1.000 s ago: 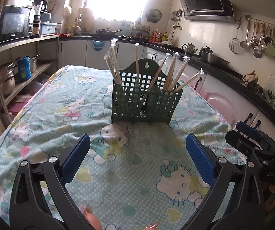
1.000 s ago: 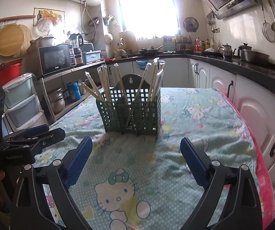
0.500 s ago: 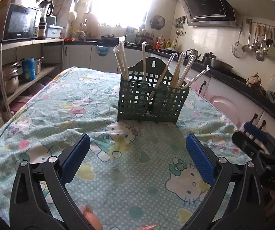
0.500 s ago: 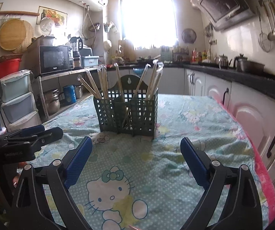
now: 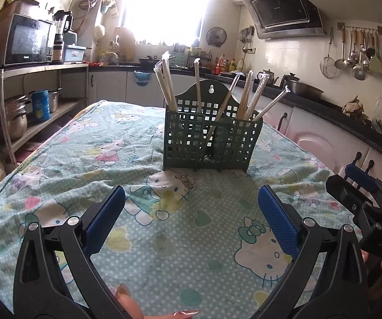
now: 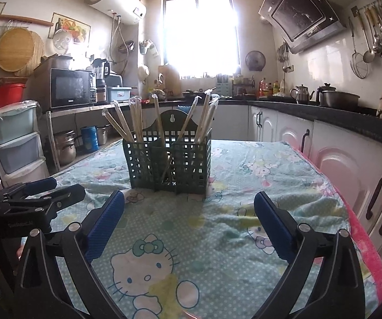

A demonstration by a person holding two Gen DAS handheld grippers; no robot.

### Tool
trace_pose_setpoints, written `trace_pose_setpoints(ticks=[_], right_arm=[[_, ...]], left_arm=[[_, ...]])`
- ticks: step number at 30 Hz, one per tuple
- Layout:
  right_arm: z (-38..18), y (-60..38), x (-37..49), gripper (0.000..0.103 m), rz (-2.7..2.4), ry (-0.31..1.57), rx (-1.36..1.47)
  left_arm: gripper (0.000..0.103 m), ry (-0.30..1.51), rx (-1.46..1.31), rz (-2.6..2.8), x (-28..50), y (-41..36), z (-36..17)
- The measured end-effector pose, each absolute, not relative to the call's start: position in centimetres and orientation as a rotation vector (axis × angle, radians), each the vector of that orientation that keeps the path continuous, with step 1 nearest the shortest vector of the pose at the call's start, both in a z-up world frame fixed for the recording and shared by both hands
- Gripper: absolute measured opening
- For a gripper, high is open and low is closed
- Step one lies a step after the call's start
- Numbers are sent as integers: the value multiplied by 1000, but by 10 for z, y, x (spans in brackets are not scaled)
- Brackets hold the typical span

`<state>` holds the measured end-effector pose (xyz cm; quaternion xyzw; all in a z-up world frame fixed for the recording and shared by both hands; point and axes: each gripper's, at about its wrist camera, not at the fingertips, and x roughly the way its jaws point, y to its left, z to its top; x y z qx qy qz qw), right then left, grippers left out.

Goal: Organize utensils

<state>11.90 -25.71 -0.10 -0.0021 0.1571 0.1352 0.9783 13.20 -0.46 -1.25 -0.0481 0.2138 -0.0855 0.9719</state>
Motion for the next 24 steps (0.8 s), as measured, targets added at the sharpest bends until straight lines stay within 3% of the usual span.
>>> trace_pose_setpoints(ticks=[24], right_arm=[[-4, -255, 121, 97, 271, 322, -9]], left_arm=[[92, 437, -92, -145, 133, -3, -15]])
